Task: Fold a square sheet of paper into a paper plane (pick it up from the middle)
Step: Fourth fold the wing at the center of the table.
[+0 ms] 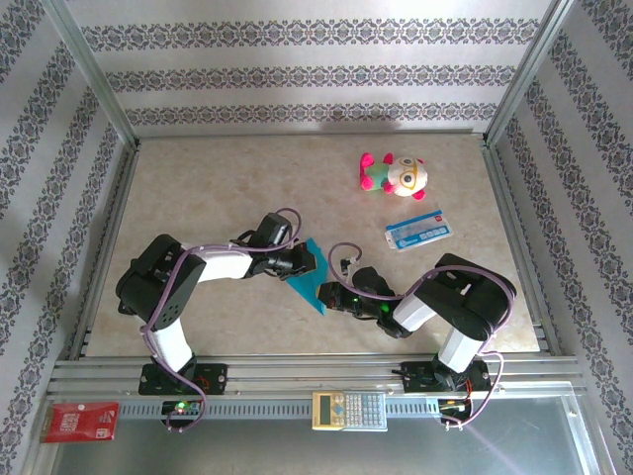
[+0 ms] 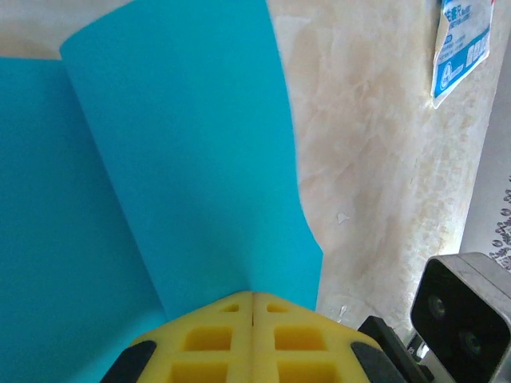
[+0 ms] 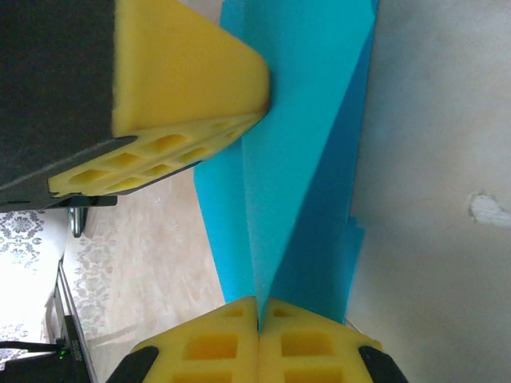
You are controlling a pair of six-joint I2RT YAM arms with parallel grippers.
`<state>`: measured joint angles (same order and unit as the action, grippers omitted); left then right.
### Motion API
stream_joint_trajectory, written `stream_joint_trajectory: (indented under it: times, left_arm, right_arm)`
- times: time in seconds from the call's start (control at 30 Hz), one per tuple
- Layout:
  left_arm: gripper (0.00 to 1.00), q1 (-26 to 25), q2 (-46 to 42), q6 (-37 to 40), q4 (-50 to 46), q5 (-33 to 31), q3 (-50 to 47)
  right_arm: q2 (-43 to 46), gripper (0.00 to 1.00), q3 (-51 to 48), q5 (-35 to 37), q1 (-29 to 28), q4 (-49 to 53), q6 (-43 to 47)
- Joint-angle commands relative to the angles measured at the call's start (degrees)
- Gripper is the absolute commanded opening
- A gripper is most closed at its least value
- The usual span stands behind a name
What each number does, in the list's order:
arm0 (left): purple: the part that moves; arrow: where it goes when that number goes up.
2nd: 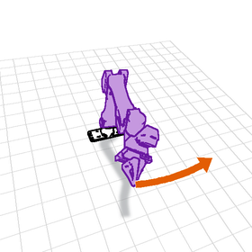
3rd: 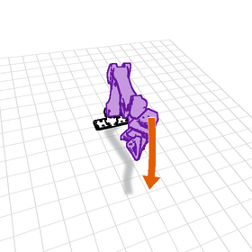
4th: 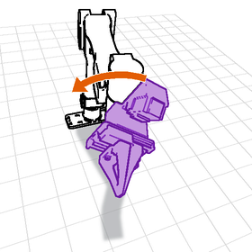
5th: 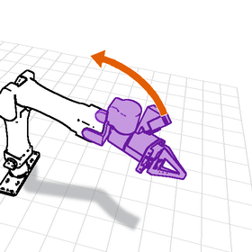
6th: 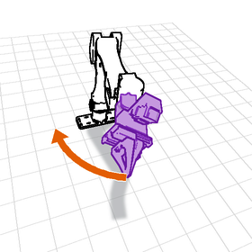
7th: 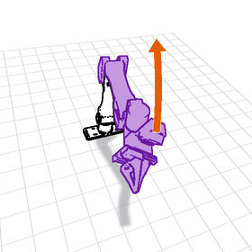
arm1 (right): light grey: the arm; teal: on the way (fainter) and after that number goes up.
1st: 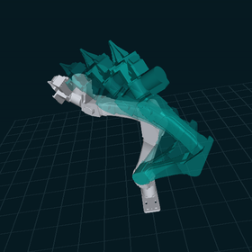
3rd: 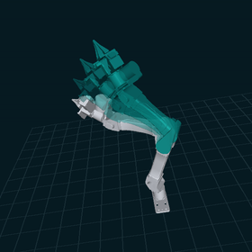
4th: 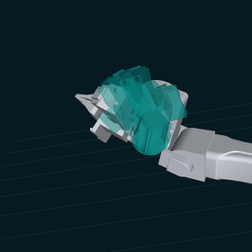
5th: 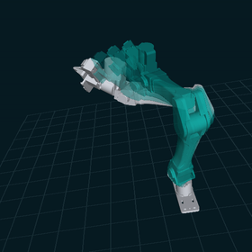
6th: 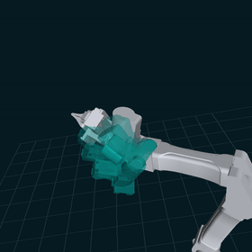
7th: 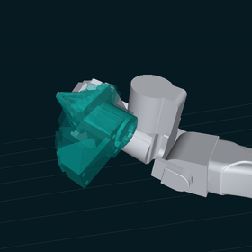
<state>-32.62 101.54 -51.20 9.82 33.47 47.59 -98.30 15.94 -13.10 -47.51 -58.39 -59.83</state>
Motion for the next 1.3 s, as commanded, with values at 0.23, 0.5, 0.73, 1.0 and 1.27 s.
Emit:
stream_joint_trajectory:
  times: [0.23, 0.5, 0.73, 1.0, 1.27]
  left_arm:
    - [0.07, -0.47, 2.23, 2.21, 0.18, 0.9, 1.91]
    - [0.06, -0.43, 3.55, 2.54, 0.43, 0.63, 2.05]
    - [0.06, -0.35, 3.85, 3.27, -0.42, -1.1, 1.18]
    - [0.06, -0.16, 4.7, 3.51, 0.02, -1.88, 0.06]
    - [0.05, -0.07, 4.77, 3.43, 0.46, -1.33, 0.21]
  right_arm:
    - [-2.64, 0.0, 0.11, 1.2, -0.13, 2.32, 0.08]
    - [-3.3, 0.0, 0.27, 1.21, -0.22, 2.49, -0.3]
    - [-3.06, 0.0, 0.18, 1.19, -0.22, 3.06, -0.37]
    - [3.41, 0.15, -0.12, 1.65, -0.13, 8.83, 0.87]
    - [19.81, 0.19, 0.24, 4.01, -0.22, 28.62, 5.44]
